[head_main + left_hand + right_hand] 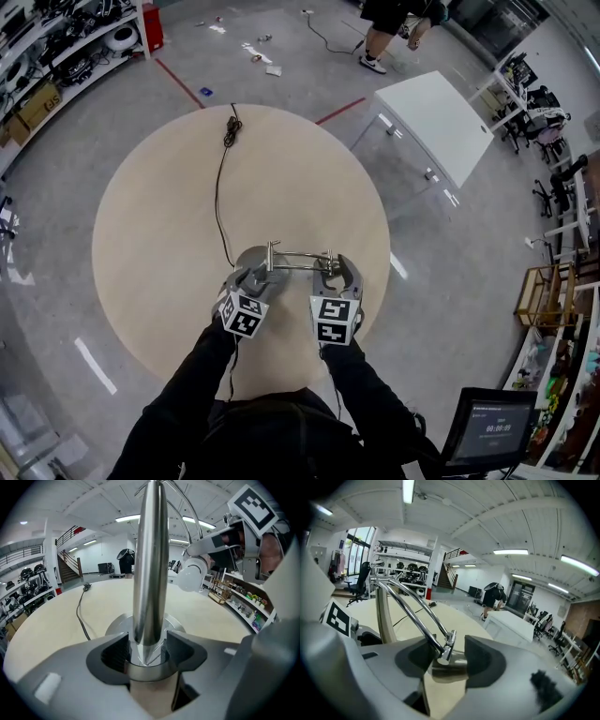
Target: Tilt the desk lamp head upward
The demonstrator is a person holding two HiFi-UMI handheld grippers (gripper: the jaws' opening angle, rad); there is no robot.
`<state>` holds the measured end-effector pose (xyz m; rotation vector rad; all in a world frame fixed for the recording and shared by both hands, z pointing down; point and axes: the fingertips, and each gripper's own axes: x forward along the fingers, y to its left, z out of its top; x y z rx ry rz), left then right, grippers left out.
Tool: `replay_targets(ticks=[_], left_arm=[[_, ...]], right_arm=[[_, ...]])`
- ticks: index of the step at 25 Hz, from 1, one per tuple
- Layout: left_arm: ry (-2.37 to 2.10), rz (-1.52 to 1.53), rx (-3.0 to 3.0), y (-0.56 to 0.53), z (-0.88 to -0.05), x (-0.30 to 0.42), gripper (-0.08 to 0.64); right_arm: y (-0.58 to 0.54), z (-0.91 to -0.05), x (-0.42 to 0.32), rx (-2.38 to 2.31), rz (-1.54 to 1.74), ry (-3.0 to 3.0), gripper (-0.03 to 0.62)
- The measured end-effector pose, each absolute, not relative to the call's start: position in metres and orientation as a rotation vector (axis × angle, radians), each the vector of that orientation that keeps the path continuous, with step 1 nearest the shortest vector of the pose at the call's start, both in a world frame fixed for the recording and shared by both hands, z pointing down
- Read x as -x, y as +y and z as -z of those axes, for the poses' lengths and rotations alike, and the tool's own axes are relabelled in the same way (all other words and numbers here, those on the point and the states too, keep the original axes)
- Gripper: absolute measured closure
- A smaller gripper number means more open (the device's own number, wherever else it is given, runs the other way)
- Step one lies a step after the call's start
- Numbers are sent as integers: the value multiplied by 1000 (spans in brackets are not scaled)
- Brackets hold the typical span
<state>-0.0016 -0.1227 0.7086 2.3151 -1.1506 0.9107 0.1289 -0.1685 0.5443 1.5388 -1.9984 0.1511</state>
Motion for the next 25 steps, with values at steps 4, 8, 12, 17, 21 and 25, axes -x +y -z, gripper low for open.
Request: replay_targets(ticks=[4,8,12,17,21,25], left_arm=[[-1151,-908,-2320,-113,-706,1,296],[-1154,-911,-2320,-110,-703,-1,296],[-1152,-908,-2321,-110,-703,0,296],[-1155,-906,-2320,-113,-705,0,296],[-1156,-907,-2317,-115,-705,0,296],[-1164,-904,-2318,-115,-705,0,296]], right_arm=[[-160,-525,-135,-1526,-28,-1963,394],[-156,-515,-138,-1519,25,-1923,394],[-157,-504,-139,-1498,86,-1875,393],[-161,-481,-140,-1509,220,-1828,393],[-164,-453,-135,-1516,343,-1796,393],[-164,-437,-130,-1476,468,-1755,390]])
